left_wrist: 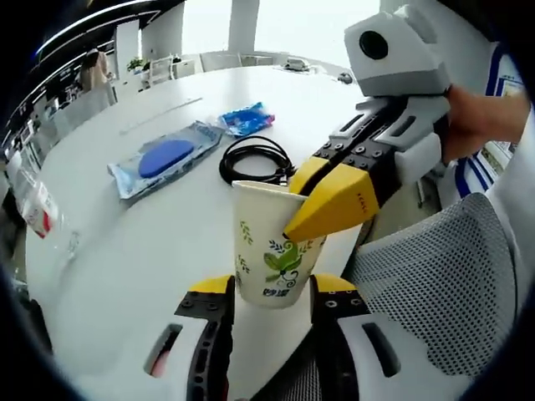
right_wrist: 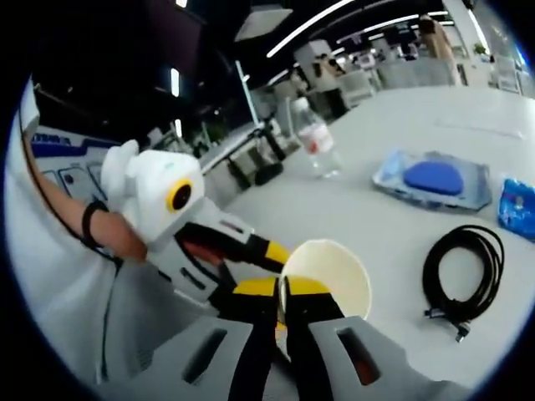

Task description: Arrange the tabletop items into an orderly group along one side of the table until the central work area is clear of visible clutter.

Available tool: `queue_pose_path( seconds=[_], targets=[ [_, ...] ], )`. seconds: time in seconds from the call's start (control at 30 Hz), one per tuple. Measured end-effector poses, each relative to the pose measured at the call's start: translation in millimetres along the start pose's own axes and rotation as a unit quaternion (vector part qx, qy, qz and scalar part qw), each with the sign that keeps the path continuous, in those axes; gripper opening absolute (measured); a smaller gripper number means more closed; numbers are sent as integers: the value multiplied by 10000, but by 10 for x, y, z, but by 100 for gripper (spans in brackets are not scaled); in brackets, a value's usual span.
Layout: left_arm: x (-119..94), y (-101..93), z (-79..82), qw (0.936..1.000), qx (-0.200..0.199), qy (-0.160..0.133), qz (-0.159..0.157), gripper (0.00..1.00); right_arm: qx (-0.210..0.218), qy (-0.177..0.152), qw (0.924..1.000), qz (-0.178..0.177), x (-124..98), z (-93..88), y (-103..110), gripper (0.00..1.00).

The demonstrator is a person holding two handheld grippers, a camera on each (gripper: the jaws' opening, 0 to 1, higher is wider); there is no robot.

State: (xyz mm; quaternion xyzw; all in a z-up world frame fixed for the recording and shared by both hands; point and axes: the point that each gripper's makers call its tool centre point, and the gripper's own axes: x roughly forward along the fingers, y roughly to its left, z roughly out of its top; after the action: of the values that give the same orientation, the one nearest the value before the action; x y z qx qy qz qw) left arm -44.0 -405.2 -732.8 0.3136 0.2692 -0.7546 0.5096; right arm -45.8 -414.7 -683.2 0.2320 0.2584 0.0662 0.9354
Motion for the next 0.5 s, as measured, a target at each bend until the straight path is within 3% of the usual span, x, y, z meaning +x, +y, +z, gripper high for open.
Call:
queue_pose_path(
  seconds=[0.27, 0.5],
  targets=[
    [-21, 34, -5, 9989, -456, -122, 55, 35, 61, -17, 9999, -80, -26, -11, -61, 0],
    [-94, 159, -32, 9926, -1127, -352, 284, 35, -101, 124, 9998, -111, 89, 41, -114, 0]
  ],
)
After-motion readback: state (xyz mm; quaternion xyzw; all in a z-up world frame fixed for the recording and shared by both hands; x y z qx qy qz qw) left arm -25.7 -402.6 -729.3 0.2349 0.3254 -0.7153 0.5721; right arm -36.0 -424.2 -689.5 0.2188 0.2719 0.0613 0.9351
